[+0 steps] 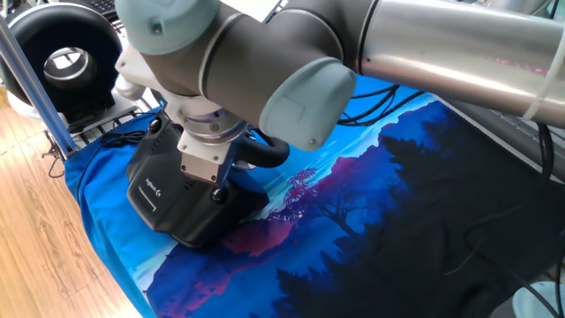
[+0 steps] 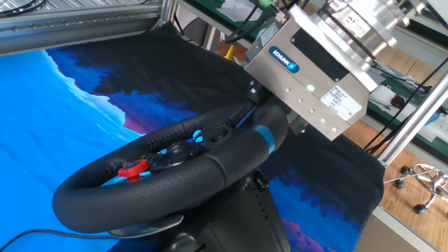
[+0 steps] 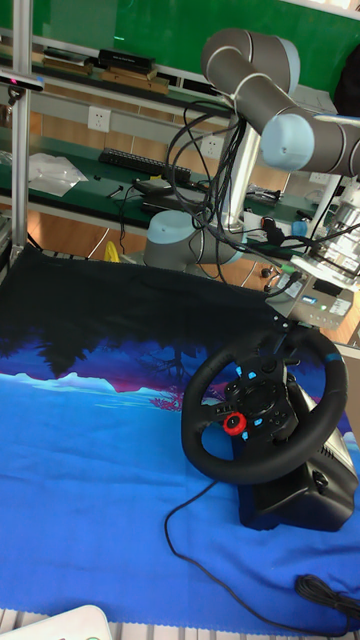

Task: Rotate the steering wheel 90 degrees counterclockwise

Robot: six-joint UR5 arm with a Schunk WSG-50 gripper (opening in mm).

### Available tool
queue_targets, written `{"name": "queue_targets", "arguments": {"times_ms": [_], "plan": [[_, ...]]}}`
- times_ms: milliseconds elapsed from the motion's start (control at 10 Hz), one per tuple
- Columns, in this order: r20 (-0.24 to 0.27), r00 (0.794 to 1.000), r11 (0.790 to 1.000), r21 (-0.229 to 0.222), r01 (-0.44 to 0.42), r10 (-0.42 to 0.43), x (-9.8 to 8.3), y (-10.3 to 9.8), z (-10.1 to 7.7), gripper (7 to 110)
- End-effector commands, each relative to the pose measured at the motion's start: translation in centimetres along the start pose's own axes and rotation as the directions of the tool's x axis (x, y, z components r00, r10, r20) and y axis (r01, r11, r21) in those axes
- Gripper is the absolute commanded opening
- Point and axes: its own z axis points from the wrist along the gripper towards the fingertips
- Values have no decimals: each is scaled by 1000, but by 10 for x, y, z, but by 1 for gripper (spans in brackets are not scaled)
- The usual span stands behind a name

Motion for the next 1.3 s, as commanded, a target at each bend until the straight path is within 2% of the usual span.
{"name": "queue_targets", "arguments": {"times_ms": [0, 200, 400, 600, 700, 900, 1200], "plan": [[16, 1000, 1000, -18, 3, -3, 8, -2, 10, 44], [22, 1000, 1000, -16, 1, -1, 9, 1, 10, 44], [23, 1000, 1000, -1, -17, 17, 5, -1, 1, 44], [119, 993, 1000, -22, -12, 15, -20, 3, -13, 44], [147, 989, 999, -40, -15, 20, -25, 5, -20, 44], [148, 989, 999, -46, -16, 23, -19, 4, -31, 44], [149, 989, 998, -54, -19, 27, -18, 6, -35, 44]]}}
